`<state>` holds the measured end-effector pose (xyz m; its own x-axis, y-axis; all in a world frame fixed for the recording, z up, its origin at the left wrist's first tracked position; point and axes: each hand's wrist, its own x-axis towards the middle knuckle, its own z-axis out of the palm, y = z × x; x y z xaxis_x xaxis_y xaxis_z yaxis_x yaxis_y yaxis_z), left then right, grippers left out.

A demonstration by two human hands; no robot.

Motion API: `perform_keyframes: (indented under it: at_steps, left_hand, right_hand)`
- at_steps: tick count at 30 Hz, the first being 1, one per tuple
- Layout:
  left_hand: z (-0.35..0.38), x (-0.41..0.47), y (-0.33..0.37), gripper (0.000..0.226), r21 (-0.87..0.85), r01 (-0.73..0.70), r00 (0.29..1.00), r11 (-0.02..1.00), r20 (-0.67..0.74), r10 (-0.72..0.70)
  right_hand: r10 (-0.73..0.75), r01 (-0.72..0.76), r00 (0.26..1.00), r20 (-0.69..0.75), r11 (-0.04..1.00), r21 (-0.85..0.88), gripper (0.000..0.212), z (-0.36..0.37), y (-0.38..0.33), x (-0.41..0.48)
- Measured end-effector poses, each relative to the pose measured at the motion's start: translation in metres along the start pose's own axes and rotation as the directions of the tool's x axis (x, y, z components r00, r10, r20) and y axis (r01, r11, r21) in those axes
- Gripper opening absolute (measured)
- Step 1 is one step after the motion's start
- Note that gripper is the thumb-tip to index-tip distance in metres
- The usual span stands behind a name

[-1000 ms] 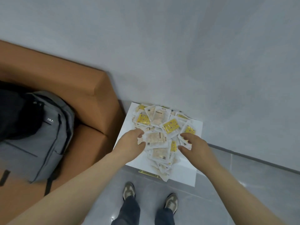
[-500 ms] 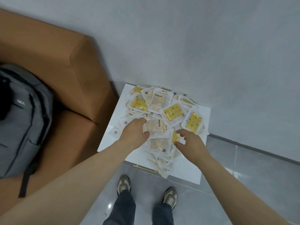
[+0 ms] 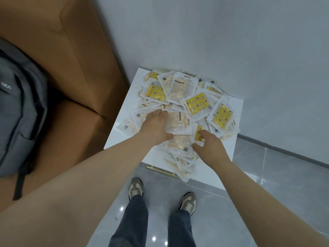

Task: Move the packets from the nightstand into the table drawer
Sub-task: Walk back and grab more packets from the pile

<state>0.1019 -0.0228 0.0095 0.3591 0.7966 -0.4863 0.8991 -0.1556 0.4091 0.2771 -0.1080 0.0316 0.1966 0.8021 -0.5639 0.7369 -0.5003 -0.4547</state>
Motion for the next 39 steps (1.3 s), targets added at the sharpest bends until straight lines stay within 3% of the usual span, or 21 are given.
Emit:
perform_keyframes:
  at_steps: [5, 10, 15, 22, 28, 31, 39]
  left_hand:
    - [0.008, 0.006, 0.005, 0.104, 0.106, 0.02, 0.999, 0.994, 0.042, -0.024]
    - [0.019, 0.004, 0.018, 0.139, 0.224, 0.046, 0.978, 0.974, 0.188, -0.09]
    - [0.029, 0.003, 0.027, 0.148, 0.319, 0.031, 0.981, 0.947, 0.173, -0.09]
    - [0.028, 0.01, 0.031, 0.116, 0.366, -0.044, 0.996, 0.929, 0.094, 0.011]
    - [0.021, 0.015, 0.015, 0.062, 0.264, -0.156, 0.987, 0.952, 0.004, 0.161]
    - [0.013, 0.014, 0.003, 0.04, 0.201, -0.159, 0.984, 0.967, -0.048, 0.172]
    - [0.003, -0.008, -0.031, 0.026, 0.098, -0.086, 0.99, 0.991, -0.106, 0.097]
  right_hand:
    - [-0.011, 0.011, 1.0, -0.015, 1.0, 0.019, 0.048, 0.006, 0.005, 0.002]
    - [0.0, 0.001, 1.0, -0.029, 0.999, 0.035, 0.051, 0.007, 0.012, 0.003]
    - [0.027, -0.026, 0.999, -0.021, 0.999, 0.036, 0.053, 0.006, 0.02, 0.005]
    - [0.018, -0.018, 1.0, -0.002, 0.999, 0.031, 0.053, 0.006, 0.029, 0.01]
    - [-0.061, 0.062, 0.998, 0.012, 0.996, -0.07, 0.059, 0.011, 0.032, 0.012]
    - [-0.09, 0.093, 0.996, 0.029, 0.984, -0.15, 0.07, 0.015, 0.031, 0.011]
    - [-0.244, 0.251, 0.967, 0.067, 0.889, -0.384, 0.101, 0.03, 0.014, 0.012]
